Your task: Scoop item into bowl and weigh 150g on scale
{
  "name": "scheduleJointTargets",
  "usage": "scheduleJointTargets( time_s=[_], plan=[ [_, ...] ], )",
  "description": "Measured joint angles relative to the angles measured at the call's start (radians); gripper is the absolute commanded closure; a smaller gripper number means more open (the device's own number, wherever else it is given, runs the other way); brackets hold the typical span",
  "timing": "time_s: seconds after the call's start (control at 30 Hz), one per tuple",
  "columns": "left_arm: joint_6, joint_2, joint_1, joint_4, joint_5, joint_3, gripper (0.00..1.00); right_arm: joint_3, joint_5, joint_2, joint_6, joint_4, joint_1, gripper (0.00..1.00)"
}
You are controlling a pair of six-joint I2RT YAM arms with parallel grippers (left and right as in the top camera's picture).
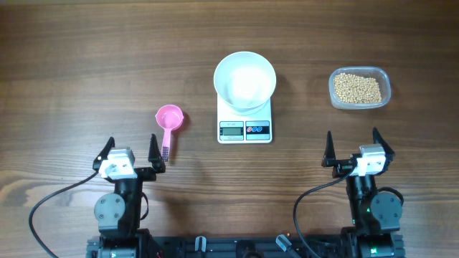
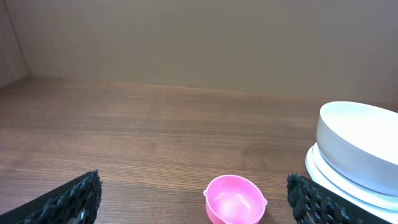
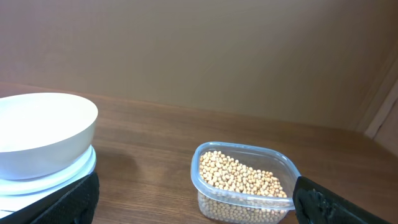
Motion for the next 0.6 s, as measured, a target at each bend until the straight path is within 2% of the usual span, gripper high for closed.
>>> scheduleJointTargets(
  time_s=[0.6],
  plan=[
    [0.000,0.000,0.000,0.000,0.000,0.000,0.00,0.000,0.000,0.000,-0.003,0.000,0.000,0.00]
  ],
)
